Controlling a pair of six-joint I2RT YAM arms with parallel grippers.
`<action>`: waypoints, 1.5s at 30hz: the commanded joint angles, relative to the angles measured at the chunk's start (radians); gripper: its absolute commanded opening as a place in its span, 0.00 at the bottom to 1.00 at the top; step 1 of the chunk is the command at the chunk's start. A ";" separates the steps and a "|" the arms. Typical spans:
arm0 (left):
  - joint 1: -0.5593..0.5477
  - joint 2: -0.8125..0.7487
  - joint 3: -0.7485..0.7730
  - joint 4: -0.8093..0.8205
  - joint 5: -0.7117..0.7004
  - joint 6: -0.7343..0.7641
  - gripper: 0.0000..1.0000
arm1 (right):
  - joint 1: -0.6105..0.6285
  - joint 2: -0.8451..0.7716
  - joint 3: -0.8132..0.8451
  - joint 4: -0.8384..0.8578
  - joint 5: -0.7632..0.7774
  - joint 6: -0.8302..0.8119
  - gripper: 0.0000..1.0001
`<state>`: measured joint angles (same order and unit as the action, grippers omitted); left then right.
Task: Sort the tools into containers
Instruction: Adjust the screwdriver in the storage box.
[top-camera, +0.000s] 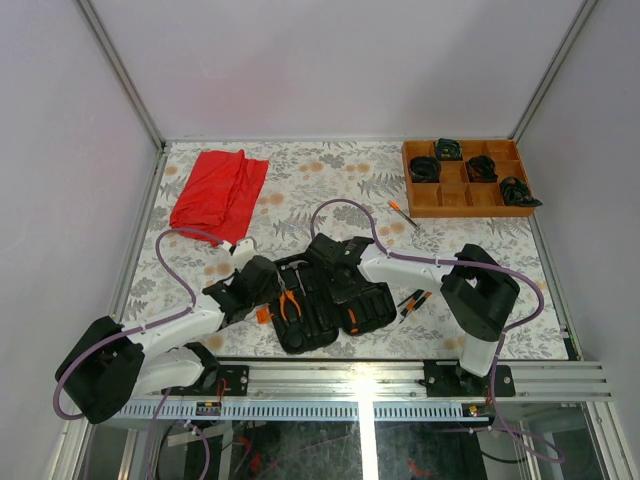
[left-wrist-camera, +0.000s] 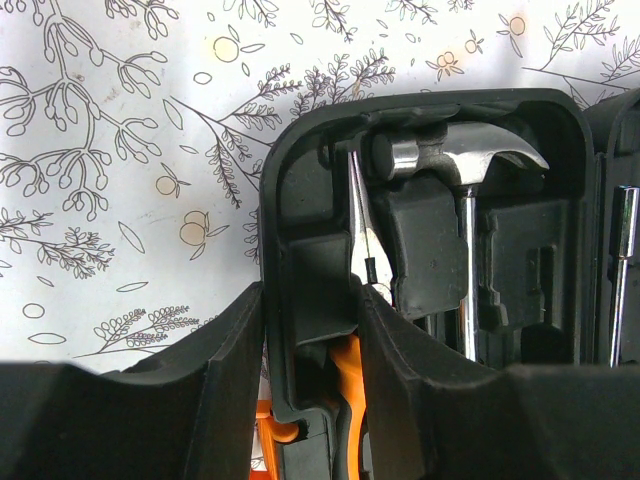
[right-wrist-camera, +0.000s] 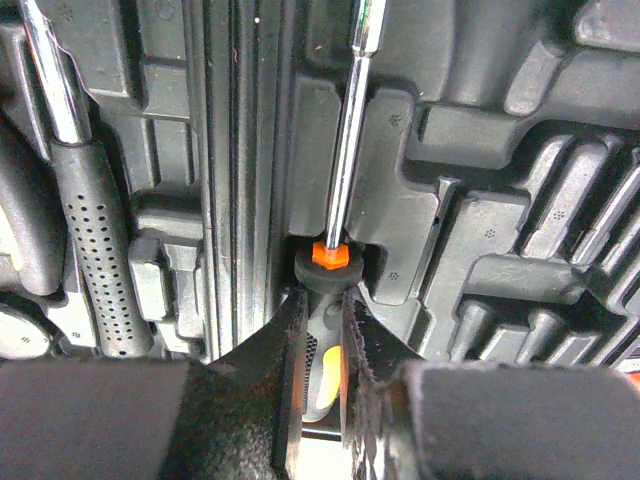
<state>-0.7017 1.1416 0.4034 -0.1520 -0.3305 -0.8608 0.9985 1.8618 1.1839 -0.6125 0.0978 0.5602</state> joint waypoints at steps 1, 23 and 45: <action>-0.075 0.041 -0.008 0.064 0.297 -0.055 0.00 | 0.090 0.670 -0.289 0.543 -0.278 0.088 0.00; -0.075 0.022 -0.012 0.064 0.307 -0.053 0.00 | 0.117 0.779 -0.285 0.675 -0.425 0.137 0.00; -0.073 -0.036 0.032 -0.087 0.206 -0.014 0.00 | 0.026 -0.209 -0.176 0.147 0.057 0.001 0.20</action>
<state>-0.7216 1.1000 0.4118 -0.2195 -0.3241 -0.8661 1.0245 1.6840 1.0367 -0.4686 0.1604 0.5583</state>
